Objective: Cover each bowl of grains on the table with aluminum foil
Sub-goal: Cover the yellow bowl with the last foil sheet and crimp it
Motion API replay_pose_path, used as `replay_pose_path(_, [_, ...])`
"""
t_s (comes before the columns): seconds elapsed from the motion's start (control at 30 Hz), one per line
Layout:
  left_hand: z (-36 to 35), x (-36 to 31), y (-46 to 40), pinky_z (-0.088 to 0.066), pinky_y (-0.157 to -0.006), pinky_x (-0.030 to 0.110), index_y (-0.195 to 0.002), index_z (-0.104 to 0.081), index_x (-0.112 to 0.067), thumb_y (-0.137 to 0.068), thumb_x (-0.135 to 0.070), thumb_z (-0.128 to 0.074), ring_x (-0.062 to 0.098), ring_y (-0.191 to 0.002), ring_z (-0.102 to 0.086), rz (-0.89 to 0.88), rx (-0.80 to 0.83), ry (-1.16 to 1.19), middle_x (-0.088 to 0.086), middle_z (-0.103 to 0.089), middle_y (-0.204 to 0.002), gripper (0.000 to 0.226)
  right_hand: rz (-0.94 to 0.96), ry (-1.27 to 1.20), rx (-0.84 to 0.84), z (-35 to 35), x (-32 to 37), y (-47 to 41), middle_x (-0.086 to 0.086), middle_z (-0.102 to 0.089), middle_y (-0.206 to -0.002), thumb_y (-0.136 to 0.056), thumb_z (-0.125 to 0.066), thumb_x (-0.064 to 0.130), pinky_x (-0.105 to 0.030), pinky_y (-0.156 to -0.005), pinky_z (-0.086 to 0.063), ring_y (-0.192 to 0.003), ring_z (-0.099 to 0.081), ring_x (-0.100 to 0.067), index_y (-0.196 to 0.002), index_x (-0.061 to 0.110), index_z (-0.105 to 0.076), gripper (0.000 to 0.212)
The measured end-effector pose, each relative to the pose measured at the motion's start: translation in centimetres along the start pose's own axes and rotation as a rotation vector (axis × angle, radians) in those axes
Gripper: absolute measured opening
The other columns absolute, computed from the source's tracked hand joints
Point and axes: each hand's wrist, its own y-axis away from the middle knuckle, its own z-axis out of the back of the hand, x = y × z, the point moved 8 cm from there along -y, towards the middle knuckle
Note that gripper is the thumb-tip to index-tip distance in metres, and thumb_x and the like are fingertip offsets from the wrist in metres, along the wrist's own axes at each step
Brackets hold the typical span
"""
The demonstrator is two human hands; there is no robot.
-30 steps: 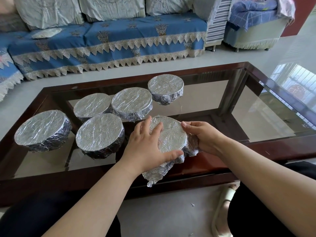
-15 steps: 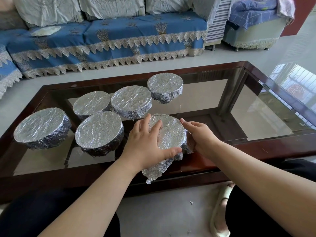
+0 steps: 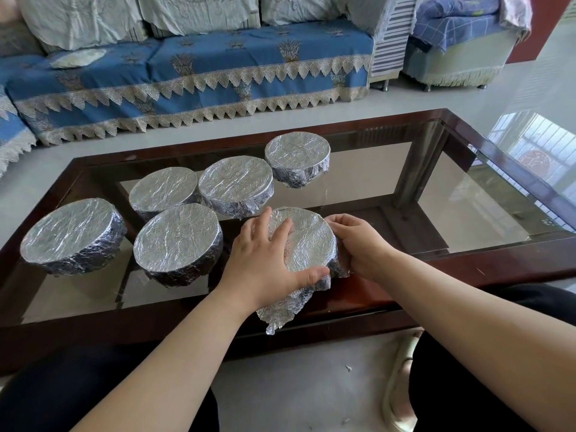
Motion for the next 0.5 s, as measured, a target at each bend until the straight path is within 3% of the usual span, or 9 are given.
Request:
replay_pose_path(0.1, [0.0,0.1,-0.1,-0.004,-0.120,0.048,-0.156,-0.009,-0.032,-0.056,-0.099,-0.023,0.026,-0.149,0.010,-0.002,-0.014,-0.004,-0.001,0.012,-0.164,0.122,0.088,-0.014,-0.024,0.1,0.6,-0.5,-0.005,-0.059,-0.072,-0.092,-0.059,-0.001,-0.027,-0.057,-0.049,-0.058,-0.055,-0.015,-0.083,0.010,-0.059,0.015])
replay_pose_path(0.33, [0.0,0.0,-0.2,-0.006,-0.120,0.048,-0.156,-0.010,-0.032,-0.055,-0.099,-0.019,0.027,-0.149,0.008,0.010,-0.037,-0.027,0.002,0.010,-0.165,0.122,0.205,0.109,-0.031,0.3,1.4,-0.8,-0.002,-0.057,-0.069,-0.087,-0.062,-0.007,-0.023,-0.053,-0.047,-0.055,-0.051,-0.011,-0.076,0.013,-0.058,0.023])
replay_pose_path(0.5, [0.1,-0.1,-0.1,-0.007,-0.120,0.048,-0.156,-0.010,-0.032,-0.053,-0.099,-0.015,0.028,-0.150,0.007,0.028,-0.040,-0.020,0.002,0.009,-0.165,0.123,0.336,0.357,-0.148,1.0,2.3,-0.3,-0.004,-0.070,-0.079,-0.083,-0.067,0.001,-0.035,-0.071,-0.053,-0.068,-0.062,-0.016,-0.073,0.020,-0.064,0.021])
